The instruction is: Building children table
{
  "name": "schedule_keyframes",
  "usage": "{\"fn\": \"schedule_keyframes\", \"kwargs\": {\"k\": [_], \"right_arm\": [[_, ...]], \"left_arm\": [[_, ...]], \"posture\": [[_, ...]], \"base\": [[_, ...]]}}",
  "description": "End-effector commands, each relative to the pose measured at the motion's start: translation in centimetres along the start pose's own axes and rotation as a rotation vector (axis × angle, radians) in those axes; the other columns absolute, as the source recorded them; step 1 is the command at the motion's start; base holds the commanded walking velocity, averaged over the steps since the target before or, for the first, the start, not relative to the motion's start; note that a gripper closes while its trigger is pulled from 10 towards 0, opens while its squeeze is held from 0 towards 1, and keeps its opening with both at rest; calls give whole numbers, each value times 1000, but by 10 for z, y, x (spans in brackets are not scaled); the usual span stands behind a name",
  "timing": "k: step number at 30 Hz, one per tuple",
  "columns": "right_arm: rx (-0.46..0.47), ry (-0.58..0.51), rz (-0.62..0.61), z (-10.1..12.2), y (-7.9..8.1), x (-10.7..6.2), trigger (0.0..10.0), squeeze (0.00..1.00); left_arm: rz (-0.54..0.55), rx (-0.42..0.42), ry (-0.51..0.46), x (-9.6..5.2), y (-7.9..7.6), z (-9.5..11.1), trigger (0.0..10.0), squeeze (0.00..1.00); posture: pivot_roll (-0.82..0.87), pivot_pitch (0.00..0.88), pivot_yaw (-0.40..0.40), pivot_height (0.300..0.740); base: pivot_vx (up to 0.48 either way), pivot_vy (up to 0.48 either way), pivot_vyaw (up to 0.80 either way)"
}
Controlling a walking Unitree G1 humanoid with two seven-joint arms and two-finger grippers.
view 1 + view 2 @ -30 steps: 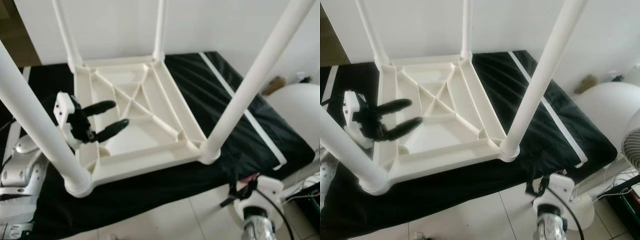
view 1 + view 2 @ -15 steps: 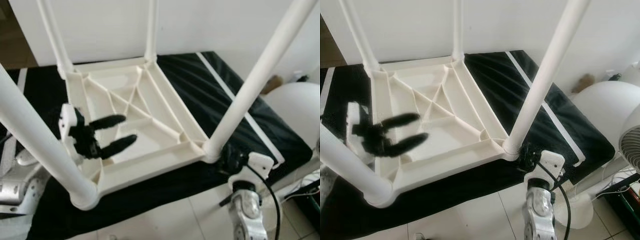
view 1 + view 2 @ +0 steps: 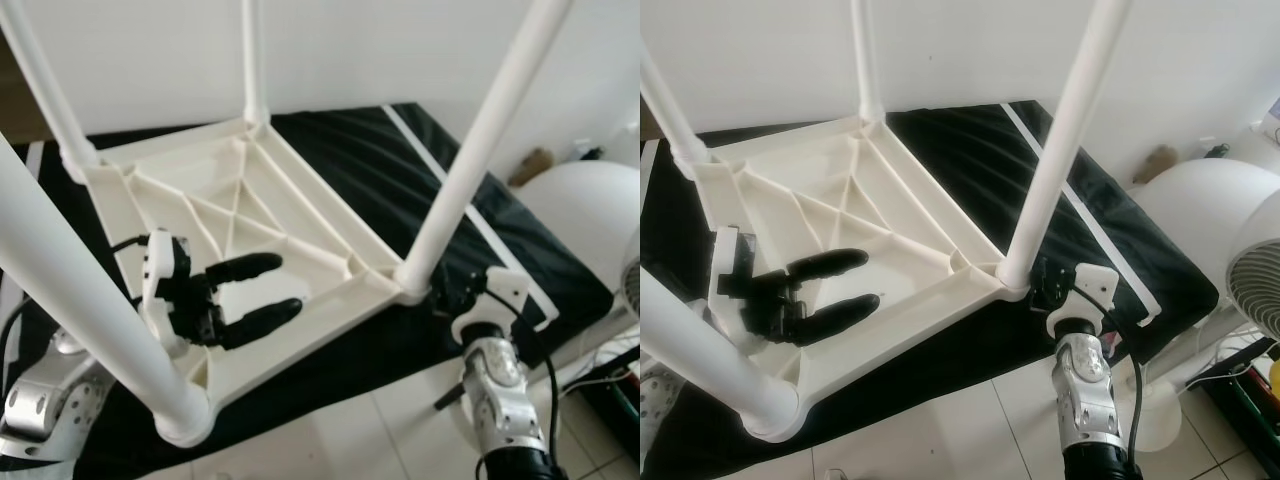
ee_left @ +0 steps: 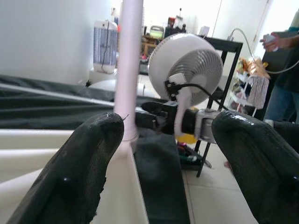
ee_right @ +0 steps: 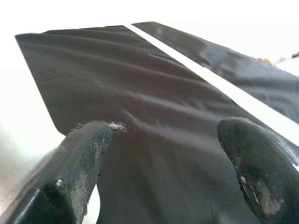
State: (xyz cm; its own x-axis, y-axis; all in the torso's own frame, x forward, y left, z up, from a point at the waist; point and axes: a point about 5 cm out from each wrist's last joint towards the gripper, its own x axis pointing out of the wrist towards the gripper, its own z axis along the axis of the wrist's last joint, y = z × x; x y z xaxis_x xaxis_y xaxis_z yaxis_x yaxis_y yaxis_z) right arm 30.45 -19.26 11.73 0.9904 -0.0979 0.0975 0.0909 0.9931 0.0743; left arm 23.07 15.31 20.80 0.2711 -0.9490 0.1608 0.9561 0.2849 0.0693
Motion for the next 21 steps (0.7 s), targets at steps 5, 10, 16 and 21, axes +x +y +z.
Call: {"fn": "schedule_keyframes", "kwargs": {"k": [5,10,16,21], "right_arm": [[16,31,47,0,12,23,10000,0],[9,26,108,3,28,37,10000,0],[11,3,39,6,13,37,10000,0],[-6,-58,-79,11,-14,26,10000,0]], "left_arm": [[4,-5,-21,2,-6,5,10000,0],[2,-12,-58,13,-11,7,10000,0],[38,-5,-61,13,-9,6,10000,0],[159,42,11,-7,11,6,10000,0]], "posture": [[38,54,-31,740],[43,60,-29,740],[47,65,-33,740],[46,74,-34,740]], "base": [[0,0,0],[0,0,0],[0,0,0],[0,0,0]]}}
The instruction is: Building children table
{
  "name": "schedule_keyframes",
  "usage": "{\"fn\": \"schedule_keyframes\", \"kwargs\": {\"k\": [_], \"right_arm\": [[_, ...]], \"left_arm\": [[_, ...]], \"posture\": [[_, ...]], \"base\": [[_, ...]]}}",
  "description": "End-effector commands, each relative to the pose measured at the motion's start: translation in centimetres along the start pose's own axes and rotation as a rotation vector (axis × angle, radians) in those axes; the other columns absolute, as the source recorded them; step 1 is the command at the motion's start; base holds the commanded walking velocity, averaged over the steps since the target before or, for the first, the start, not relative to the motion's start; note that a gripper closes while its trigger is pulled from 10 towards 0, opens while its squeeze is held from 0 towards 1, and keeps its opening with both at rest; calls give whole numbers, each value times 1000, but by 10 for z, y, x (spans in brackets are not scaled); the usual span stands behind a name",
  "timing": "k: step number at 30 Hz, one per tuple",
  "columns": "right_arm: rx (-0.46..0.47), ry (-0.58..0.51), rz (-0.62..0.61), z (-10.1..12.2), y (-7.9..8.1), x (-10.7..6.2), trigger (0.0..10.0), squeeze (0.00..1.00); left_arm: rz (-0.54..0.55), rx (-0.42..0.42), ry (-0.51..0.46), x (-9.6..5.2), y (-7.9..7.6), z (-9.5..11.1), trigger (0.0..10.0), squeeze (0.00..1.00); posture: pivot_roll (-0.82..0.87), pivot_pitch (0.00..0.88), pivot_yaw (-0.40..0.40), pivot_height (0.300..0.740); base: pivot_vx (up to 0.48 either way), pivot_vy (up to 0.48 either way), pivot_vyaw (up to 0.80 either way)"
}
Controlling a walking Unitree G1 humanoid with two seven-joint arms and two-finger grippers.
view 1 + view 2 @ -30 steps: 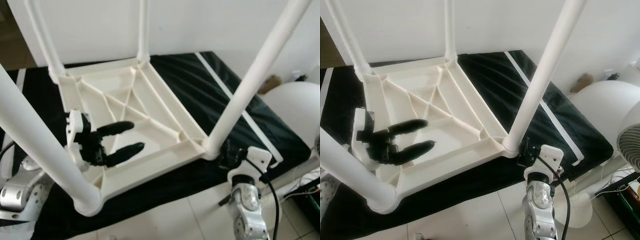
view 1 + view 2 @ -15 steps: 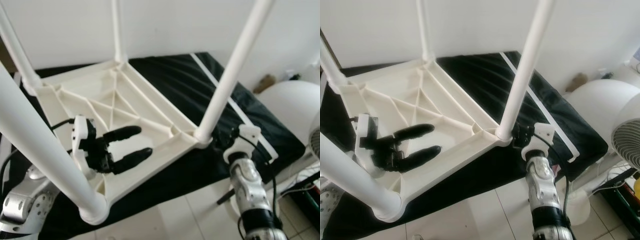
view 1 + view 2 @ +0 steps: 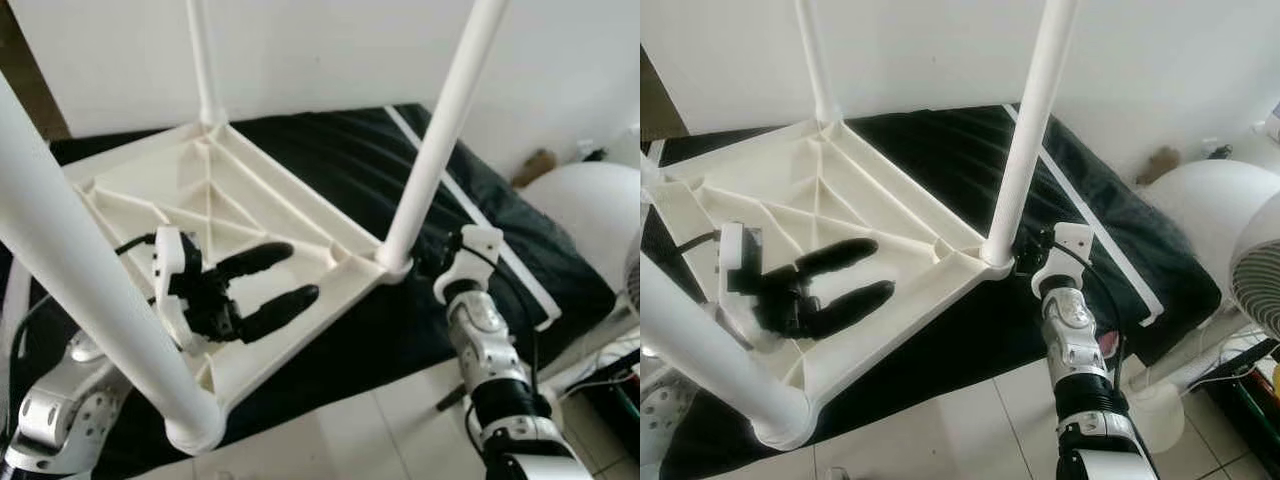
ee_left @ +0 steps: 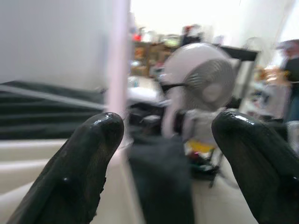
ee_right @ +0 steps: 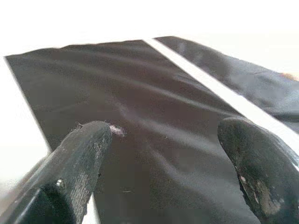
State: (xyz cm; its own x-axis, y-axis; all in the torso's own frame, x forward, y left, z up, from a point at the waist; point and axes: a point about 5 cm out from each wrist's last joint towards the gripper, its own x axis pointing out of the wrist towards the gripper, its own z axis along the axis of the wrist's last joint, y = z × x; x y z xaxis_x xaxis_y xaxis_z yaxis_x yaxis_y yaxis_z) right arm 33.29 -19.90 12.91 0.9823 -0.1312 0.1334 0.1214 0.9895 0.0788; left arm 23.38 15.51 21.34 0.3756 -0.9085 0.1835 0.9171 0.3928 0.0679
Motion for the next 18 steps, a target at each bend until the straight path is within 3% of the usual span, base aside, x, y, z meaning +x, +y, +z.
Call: {"fn": "schedule_keyframes", "kwargs": {"k": [1,3,4,6,11,12,13,18], "right_arm": [[-18,-21,-77,1,-17,-7,10000,0],[-25,-21,-95,1,-20,-9,10000,0],[-16,-9,-165,-2,-29,-18,10000,0],[-7,-7,-183,-2,-32,-20,10000,0],[-34,11,-190,-6,-28,-36,10000,0],[-11,47,-191,-13,-22,-46,10000,0],[-11,47,-191,-13,-22,-46,10000,0],[19,92,-60,-19,10,-66,10000,0]], "left_arm": [[86,55,40,-11,16,2,10000,0],[114,75,50,-14,21,3,10000,0],[185,130,97,-26,36,3,10000,0],[206,152,110,-30,40,3,10000,0],[255,136,178,-42,54,-1,10000,0],[278,152,220,-49,60,-5,10000,0],[278,152,220,-49,60,-5,10000,0],[316,223,336,-64,75,-14,10000,0]], "posture": [[44,75,-33,740],[41,76,-31,740],[37,80,-26,740],[37,80,-26,740],[29,86,-22,740],[24,87,-19,740],[24,87,-19,740],[10,88,-19,740]], "base": [[0,0,0],[0,0,0],[0,0,0],[0,0,0],[0,0,0],[0,0,0],[0,0,0],[0,0,0]]}}
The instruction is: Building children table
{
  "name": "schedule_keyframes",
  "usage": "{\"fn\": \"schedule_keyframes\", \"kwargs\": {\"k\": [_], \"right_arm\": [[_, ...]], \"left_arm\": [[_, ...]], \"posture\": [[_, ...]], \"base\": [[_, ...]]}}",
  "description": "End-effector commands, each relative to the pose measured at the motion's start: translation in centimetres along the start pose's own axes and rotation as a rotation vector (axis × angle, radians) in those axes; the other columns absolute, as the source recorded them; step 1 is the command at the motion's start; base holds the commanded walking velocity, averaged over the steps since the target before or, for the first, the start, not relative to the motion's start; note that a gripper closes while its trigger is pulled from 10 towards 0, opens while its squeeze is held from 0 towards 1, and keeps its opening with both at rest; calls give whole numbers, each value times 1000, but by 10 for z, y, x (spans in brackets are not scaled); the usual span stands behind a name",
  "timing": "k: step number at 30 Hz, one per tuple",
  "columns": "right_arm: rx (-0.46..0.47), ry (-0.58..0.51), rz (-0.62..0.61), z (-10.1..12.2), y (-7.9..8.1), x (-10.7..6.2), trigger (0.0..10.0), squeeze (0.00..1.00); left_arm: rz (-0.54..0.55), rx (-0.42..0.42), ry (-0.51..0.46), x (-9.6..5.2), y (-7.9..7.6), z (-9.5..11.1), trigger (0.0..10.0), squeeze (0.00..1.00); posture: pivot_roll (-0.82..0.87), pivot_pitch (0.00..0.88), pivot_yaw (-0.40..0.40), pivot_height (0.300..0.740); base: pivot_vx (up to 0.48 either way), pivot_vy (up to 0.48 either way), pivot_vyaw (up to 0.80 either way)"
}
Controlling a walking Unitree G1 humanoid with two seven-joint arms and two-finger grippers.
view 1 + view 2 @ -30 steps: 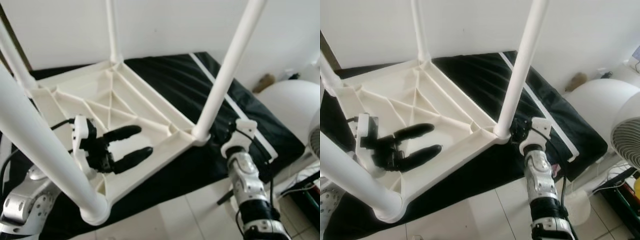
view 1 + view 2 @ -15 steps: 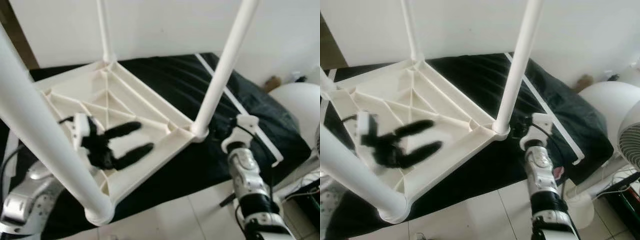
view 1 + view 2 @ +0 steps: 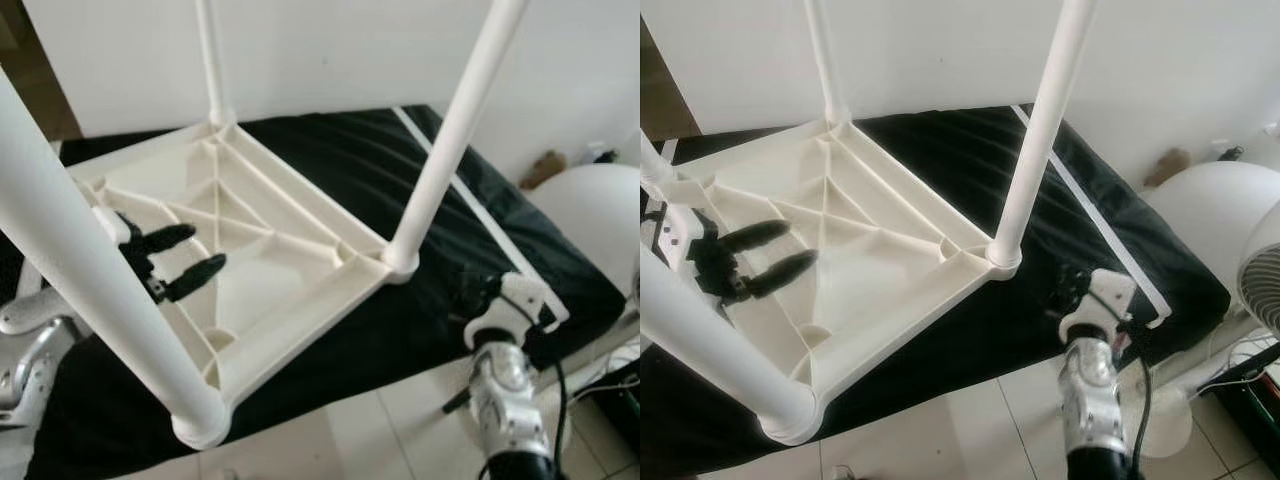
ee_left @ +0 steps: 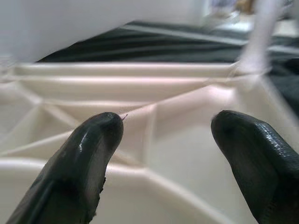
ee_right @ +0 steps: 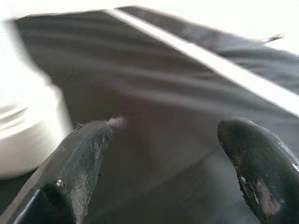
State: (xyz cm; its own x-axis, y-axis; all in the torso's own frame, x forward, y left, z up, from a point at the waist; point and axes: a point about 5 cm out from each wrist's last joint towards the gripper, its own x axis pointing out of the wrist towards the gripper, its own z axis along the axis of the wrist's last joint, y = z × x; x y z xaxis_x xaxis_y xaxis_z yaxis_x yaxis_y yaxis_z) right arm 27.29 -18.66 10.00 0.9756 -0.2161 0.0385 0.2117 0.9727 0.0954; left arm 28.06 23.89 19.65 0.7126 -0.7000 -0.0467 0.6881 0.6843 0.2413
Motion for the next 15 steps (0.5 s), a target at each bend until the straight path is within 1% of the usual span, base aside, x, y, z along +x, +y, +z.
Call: {"fn": "schedule_keyframes", "kwargs": {"k": [1,3,5,8,9,11,13,14,15], "right_arm": [[18,12,55,1,11,-5,10000,0],[21,24,87,1,19,-9,10000,0],[31,38,107,1,25,-9,10000,0],[39,40,130,3,30,-6,10000,0],[36,42,134,5,30,-4,10000,0],[34,42,136,6,30,-3,10000,0],[11,55,137,7,29,2,10000,0],[11,55,137,7,29,2,10000,0],[3,60,136,8,27,5,10000,0]], "left_arm": [[-44,53,49,-1,2,-5,10000,0],[-28,99,89,-1,6,-9,10000,0],[-13,153,150,-3,11,-15,10000,0],[-28,158,178,-5,11,-20,10000,0],[-55,137,170,-6,8,-20,10000,0],[-75,123,162,-6,5,-19,10000,0],[-133,77,128,-7,-5,-18,10000,0],[-133,77,128,-7,-5,-18,10000,0],[-156,61,108,-7,-10,-16,10000,0]], "posture": [[9,87,-20,740],[8,88,-18,740],[7,86,-21,740],[5,86,-21,740],[3,85,-21,740],[4,86,-22,740],[4,86,-21,740],[4,86,-21,740],[6,85,-23,740]], "base": [[0,0,0],[0,0,0],[0,0,0],[0,0,0],[0,0,0],[0,0,0],[0,0,0],[0,0,0],[0,0,0]]}}
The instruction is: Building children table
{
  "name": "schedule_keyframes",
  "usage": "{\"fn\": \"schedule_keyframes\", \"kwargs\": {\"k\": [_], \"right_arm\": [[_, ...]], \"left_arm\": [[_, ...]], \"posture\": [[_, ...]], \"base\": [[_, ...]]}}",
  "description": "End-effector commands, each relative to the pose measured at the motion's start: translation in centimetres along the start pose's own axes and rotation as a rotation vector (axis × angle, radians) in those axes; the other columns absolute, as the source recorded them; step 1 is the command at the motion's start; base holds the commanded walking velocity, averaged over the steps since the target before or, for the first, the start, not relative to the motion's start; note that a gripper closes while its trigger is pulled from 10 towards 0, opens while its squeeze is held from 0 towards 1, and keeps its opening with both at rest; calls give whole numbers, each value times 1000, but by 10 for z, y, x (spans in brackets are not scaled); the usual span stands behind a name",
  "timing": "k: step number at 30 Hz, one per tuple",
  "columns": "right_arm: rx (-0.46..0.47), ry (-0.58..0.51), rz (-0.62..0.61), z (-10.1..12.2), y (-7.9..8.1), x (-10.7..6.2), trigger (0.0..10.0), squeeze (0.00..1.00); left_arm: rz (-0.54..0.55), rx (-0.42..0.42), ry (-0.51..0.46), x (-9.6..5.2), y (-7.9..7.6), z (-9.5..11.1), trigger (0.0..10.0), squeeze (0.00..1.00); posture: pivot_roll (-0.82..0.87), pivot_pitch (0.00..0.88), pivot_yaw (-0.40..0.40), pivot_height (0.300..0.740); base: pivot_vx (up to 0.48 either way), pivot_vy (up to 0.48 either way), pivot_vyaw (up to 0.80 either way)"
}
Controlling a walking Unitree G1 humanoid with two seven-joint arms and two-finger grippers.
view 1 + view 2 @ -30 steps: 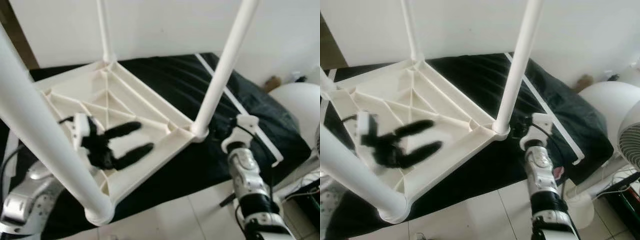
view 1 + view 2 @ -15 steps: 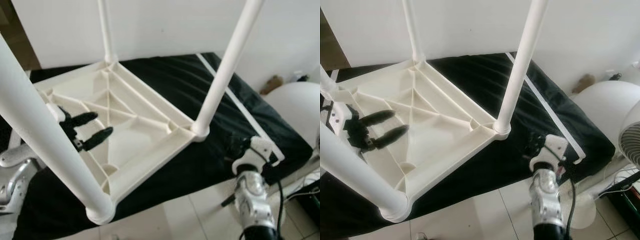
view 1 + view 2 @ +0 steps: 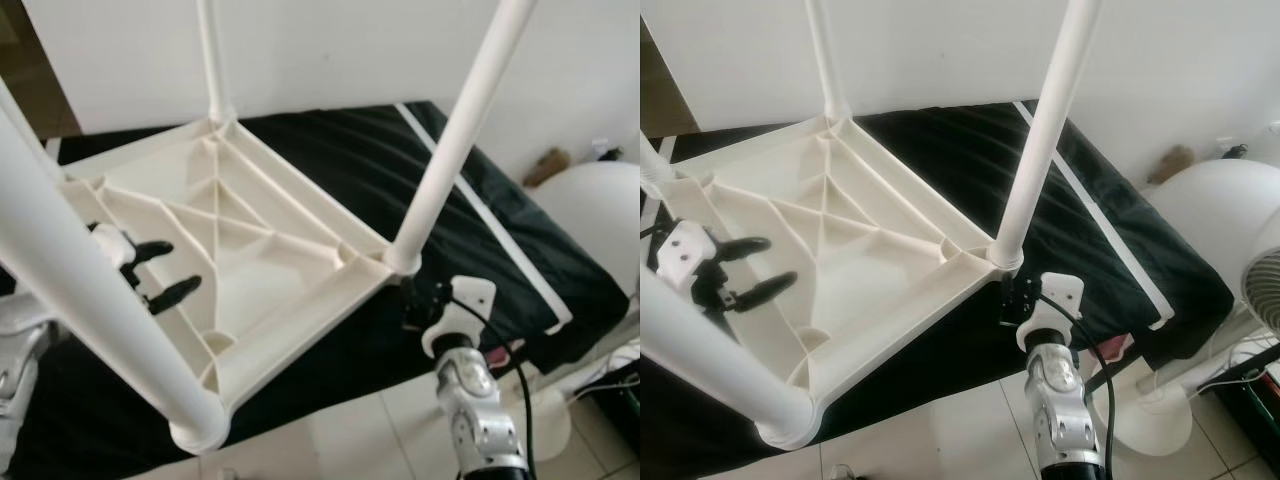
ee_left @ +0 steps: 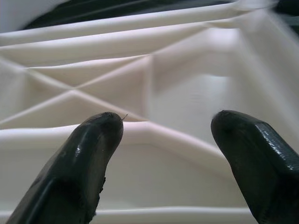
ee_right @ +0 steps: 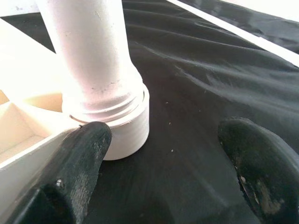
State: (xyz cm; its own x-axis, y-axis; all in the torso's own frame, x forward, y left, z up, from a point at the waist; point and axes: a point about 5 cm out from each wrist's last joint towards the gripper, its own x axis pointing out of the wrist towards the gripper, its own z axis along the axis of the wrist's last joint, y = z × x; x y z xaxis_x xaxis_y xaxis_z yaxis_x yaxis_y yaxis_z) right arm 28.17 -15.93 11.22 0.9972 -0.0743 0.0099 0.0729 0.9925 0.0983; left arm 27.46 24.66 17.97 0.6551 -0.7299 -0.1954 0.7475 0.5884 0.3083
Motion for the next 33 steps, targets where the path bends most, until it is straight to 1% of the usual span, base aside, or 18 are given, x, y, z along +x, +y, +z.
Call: {"fn": "schedule_keyframes", "kwargs": {"k": [1,2,4,5,6,8,9,11,12,14,16,20,23,24,26,27,30,33], "right_arm": [[-2,18,-4,-2,-2,1,10000,0],[-15,25,5,-1,-4,4,10000,0],[-37,39,25,0,-7,12,10000,0],[-44,46,38,0,-7,15,10000,0],[-44,46,38,0,-7,15,10000,0],[-54,59,71,0,-6,20,10000,0],[-54,59,71,0,-6,20,10000,0],[-59,87,118,-2,-2,26,10000,0],[-59,87,118,-2,-2,26,10000,0],[-84,114,206,-5,6,37,10000,0],[-96,112,224,-5,8,39,10000,0],[-119,134,285,-4,21,60,10000,0],[-123,130,288,-4,22,62,10000,0],[-104,137,288,-3,24,64,10000,0],[-95,152,312,-3,31,70,10000,0],[-95,152,312,-3,31,70,10000,0],[-140,135,377,2,45,76,10000,0],[-135,128,396,4,48,78,10000,0]], "left_arm": [[-54,-18,-22,2,-7,2,10000,0],[-93,-48,-65,5,-17,5,10000,0],[-175,-120,-199,18,-43,21,10000,0],[-192,-146,-254,22,-50,28,10000,0],[-192,-146,-254,22,-50,28,10000,0],[-156,-196,-350,31,-52,39,10000,0],[-156,-196,-350,31,-52,39,10000,0],[-126,-272,-477,39,-52,57,10000,0],[-126,-272,-477,39,-52,57,10000,0],[-132,-318,-593,46,-61,79,10000,0],[-137,-319,-592,48,-64,80,10000,0],[-208,-368,-598,54,-87,84,10000,0],[-212,-369,-596,54,-88,84,10000,0],[-217,-367,-584,56,-90,83,10000,0],[-233,-376,-568,63,-98,82,10000,0],[-233,-376,-568,63,-98,82,10000,0],[-255,-387,-550,73,-111,84,10000,0],[-267,-399,-547,76,-118,86,10000,0]], "posture": [[6,85,-23,740],[11,87,-25,740],[15,90,-27,740],[16,89,-30,740],[16,89,-30,740],[14,94,-33,740],[14,94,-33,740],[15,96,-34,740],[15,96,-34,740],[13,93,-26,740],[13,93,-26,740],[9,88,-14,740],[9,88,-14,740],[13,85,-13,740],[18,83,-16,740],[18,83,-16,740],[26,77,-21,740],[27,73,-22,740]], "base": [[0,0,0],[0,0,0],[0,0,0],[0,0,0],[0,0,0],[0,0,0],[0,0,0],[0,0,0],[0,0,0],[0,0,0],[0,0,0],[0,0,0],[0,0,0],[0,0,0],[0,0,0],[0,0,0],[0,0,0],[0,0,0]]}}
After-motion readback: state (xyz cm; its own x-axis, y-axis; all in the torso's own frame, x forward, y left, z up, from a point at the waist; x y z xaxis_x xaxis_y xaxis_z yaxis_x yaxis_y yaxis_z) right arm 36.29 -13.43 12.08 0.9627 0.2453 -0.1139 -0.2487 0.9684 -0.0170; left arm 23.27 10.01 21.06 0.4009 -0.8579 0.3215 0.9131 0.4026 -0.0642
